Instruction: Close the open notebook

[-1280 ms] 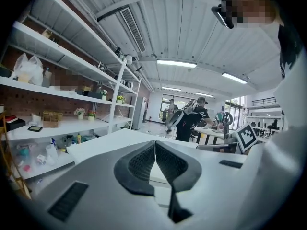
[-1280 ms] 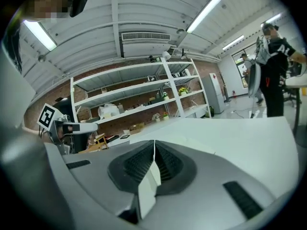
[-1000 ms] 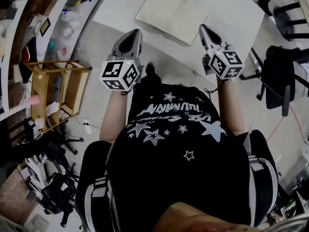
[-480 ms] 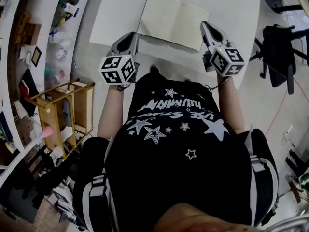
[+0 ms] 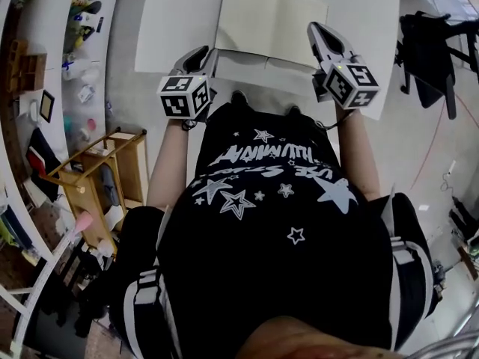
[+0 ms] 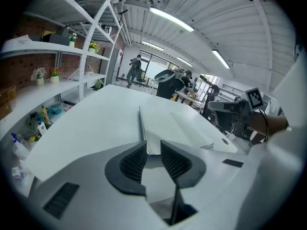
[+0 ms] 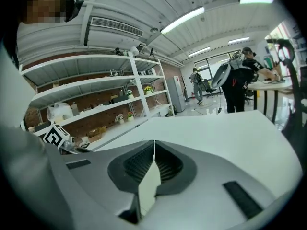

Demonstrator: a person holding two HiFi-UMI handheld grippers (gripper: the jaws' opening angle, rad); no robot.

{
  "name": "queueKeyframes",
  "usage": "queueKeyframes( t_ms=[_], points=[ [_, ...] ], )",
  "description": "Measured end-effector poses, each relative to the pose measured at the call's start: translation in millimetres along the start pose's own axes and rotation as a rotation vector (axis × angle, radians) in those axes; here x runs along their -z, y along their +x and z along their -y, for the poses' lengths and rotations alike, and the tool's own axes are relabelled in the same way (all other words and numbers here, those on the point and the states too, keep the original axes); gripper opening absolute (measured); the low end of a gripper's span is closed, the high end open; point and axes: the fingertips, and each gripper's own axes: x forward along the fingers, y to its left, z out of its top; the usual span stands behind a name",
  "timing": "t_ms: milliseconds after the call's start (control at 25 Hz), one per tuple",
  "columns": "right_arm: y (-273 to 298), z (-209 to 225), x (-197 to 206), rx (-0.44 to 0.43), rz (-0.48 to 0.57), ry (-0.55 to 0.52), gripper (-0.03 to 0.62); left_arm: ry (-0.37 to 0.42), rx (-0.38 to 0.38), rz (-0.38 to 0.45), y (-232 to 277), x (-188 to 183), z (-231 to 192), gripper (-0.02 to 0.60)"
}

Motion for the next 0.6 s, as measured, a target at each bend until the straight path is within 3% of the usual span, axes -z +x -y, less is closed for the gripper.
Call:
queueKeyframes(
  t_ms=[160, 600],
  points=[
    [2.1, -3.8, 0.6, 0.035, 0.015, 0.013, 0.011, -0.012, 0.052, -0.060, 8.1, 12.6, -5.2, 0.146],
    [-32.1, -6.6, 15.4, 0.167, 0.034, 0.067, 0.011, -0.019, 0.165, -0.176, 26.9, 21.1, -2.0, 0.156]
  ],
)
